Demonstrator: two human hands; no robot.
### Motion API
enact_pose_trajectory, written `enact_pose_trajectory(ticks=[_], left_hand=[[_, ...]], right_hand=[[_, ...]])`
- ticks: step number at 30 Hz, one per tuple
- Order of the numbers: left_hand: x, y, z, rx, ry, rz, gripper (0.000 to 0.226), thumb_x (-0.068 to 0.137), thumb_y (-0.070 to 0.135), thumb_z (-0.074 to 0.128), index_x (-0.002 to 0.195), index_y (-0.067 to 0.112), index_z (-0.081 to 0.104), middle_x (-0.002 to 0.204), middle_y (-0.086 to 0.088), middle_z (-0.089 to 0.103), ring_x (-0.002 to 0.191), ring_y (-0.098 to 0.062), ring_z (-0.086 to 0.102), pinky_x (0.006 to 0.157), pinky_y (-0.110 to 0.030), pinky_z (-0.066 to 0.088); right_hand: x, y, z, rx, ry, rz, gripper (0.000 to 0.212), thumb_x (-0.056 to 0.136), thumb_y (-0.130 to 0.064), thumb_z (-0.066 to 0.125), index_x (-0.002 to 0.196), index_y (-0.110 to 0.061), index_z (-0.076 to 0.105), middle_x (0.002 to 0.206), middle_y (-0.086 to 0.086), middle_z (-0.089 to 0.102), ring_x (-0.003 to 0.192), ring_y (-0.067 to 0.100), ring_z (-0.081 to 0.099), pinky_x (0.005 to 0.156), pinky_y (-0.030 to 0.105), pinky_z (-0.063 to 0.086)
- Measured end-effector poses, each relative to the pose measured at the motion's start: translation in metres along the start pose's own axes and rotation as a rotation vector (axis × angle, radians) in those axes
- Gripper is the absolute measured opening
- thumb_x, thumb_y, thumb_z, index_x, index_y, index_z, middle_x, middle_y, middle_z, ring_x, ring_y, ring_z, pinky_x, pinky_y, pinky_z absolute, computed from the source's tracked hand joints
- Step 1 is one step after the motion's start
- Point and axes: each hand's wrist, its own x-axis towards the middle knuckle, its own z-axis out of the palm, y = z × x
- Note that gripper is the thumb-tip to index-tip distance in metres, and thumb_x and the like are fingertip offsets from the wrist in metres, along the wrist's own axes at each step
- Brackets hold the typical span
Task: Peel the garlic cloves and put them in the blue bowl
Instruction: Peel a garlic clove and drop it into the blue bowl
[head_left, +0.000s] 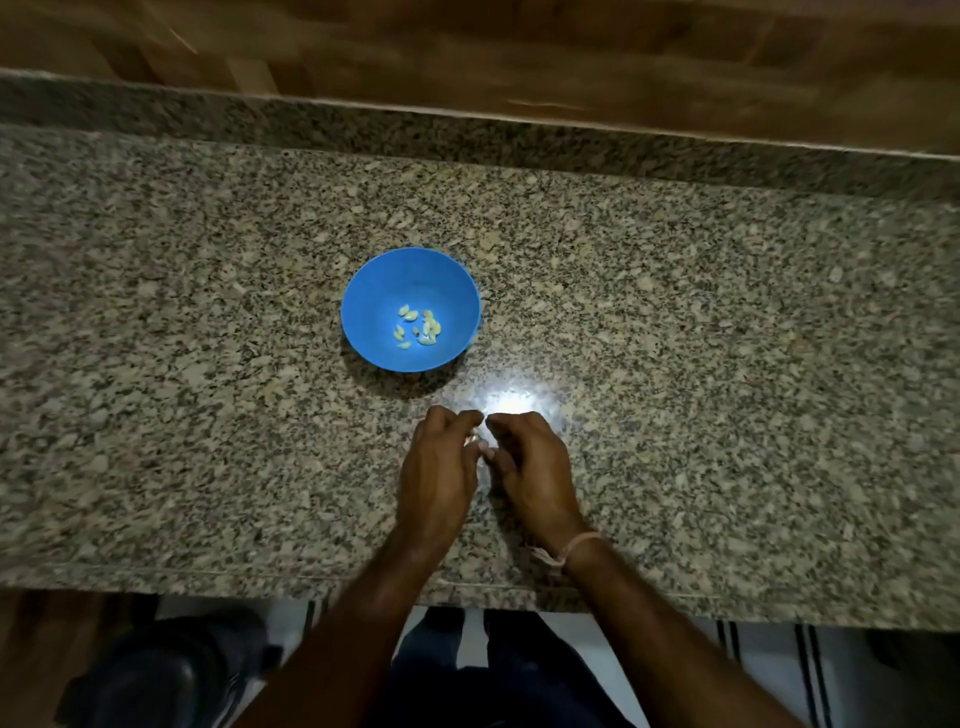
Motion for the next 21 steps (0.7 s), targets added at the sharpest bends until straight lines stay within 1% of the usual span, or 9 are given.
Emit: enact_pose_trajectory(ticks=[3,5,7,8,9,12,15,18,21], left_hand=[[0.005,0.004,0.007,-0.086,0.066,-0.055,0.018,0.093,0.009,0.067,0.105,0.021,0.07,0.098,0.001,0.059,0.089,-0.015,0.058,0.072,-0.036,0.048],[0.005,0.008,0.009,-0.328,0.102,-0.235,0.017,0.091,0.004,0.071,0.099,0.019,0.073,0.095,0.002,0.069,0.083,-0.01,0.065,0.075,-0.035,0.055],[0.006,0.013,0.009,-0.675,0.084,-0.485,0.013,0.092,0.004,0.073,0.101,0.014,0.075,0.096,-0.004,0.077,0.089,-0.02,0.074,0.083,-0.041,0.062],[0.004,0.016,0.009,-0.799,0.065,-0.573,0.013,0.094,0.006,0.072,0.105,0.013,0.075,0.097,-0.008,0.078,0.091,-0.025,0.075,0.083,-0.042,0.062],[0.002,0.021,0.009,-0.884,0.048,-0.626,0.014,0.096,0.007,0.07,0.108,0.013,0.074,0.097,-0.009,0.078,0.091,-0.026,0.075,0.081,-0.04,0.062],[-0.003,0.03,0.008,-1.075,0.015,-0.677,0.016,0.1,0.007,0.064,0.112,0.014,0.072,0.094,-0.003,0.078,0.085,-0.014,0.073,0.075,-0.027,0.057],[-0.006,0.035,0.009,-1.177,0.016,-0.684,0.017,0.101,0.006,0.061,0.113,0.014,0.07,0.094,0.0,0.078,0.086,-0.011,0.073,0.078,-0.025,0.057],[-0.01,0.042,0.009,-1.192,0.011,-0.682,0.019,0.101,0.006,0.06,0.114,0.013,0.072,0.103,-0.008,0.078,0.097,-0.018,0.073,0.088,-0.031,0.059],[-0.016,0.048,0.009,-1.14,0.066,-0.659,0.017,0.099,0.008,0.065,0.111,0.012,0.075,0.107,-0.016,0.078,0.101,-0.027,0.071,0.096,-0.042,0.055]], right_hand=[[0.001,0.0,-0.006,0.057,-0.022,0.007,0.026,0.094,-0.005,0.07,0.119,-0.013,0.072,0.107,0.001,0.066,0.098,0.012,0.067,0.087,0.028,0.056],[0.002,0.0,-0.012,0.122,-0.058,0.069,0.028,0.091,0.0,0.071,0.116,-0.011,0.075,0.106,0.001,0.071,0.095,0.007,0.068,0.085,0.017,0.053],[0.003,-0.001,-0.017,0.256,-0.1,0.161,0.024,0.09,0.0,0.073,0.112,-0.009,0.077,0.102,0.002,0.077,0.093,0.008,0.072,0.082,0.016,0.054],[0.004,-0.001,-0.02,0.316,-0.11,0.19,0.021,0.091,-0.001,0.073,0.11,-0.009,0.078,0.1,0.002,0.079,0.091,0.009,0.074,0.081,0.018,0.055],[0.004,-0.001,-0.023,0.359,-0.11,0.203,0.018,0.092,-0.003,0.074,0.107,-0.01,0.079,0.098,0.001,0.08,0.09,0.01,0.075,0.08,0.019,0.056],[0.005,-0.004,-0.033,0.435,-0.112,0.208,0.013,0.092,-0.005,0.076,0.103,-0.012,0.081,0.093,-0.001,0.081,0.088,0.011,0.076,0.078,0.02,0.056],[0.006,-0.006,-0.044,0.442,-0.142,0.188,0.013,0.092,-0.008,0.077,0.104,-0.012,0.082,0.096,-0.003,0.081,0.092,0.012,0.077,0.083,0.027,0.06],[0.004,-0.01,-0.053,0.419,-0.154,0.142,0.013,0.093,-0.01,0.077,0.105,-0.012,0.083,0.097,-0.005,0.081,0.093,0.009,0.076,0.086,0.033,0.062],[0.002,-0.013,-0.06,0.352,-0.18,0.089,0.012,0.095,-0.014,0.077,0.106,-0.013,0.083,0.093,-0.007,0.081,0.088,0.006,0.076,0.083,0.032,0.063]])
